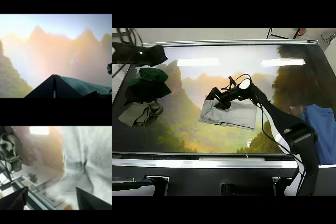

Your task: Fold the clothes and pants, and hang the long-sleeved shirts on hangers.

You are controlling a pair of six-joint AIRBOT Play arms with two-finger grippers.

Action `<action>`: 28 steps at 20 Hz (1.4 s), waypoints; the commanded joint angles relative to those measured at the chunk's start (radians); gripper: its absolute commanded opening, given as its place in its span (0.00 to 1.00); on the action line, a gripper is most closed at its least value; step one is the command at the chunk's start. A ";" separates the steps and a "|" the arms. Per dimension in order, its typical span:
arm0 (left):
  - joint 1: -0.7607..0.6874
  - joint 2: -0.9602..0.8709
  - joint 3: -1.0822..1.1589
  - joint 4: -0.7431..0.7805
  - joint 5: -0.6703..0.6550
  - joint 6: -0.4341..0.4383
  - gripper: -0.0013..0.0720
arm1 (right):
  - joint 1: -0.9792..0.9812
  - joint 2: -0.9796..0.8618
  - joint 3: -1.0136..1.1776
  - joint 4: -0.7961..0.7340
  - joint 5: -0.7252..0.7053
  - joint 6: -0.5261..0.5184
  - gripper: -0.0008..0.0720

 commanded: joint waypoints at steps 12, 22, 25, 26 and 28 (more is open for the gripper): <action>0.010 0.031 0.000 0.013 -0.043 0.031 0.07 | -0.583 0.345 -0.523 -0.332 0.259 -0.224 0.86; 0.010 0.031 0.000 -0.065 -0.044 0.026 0.07 | -0.494 0.234 -0.650 0.029 0.065 -0.450 0.62; 0.010 0.031 0.000 -0.066 -0.044 0.026 0.07 | -0.471 0.232 -0.645 0.100 0.043 -0.517 0.08; 0.010 0.031 0.000 -0.066 -0.044 0.026 0.07 | -0.487 0.240 -0.628 0.166 0.058 -0.580 0.08; 0.010 0.031 0.000 -0.066 -0.044 0.026 0.07 | -0.554 0.271 -0.555 0.238 0.113 -0.628 0.07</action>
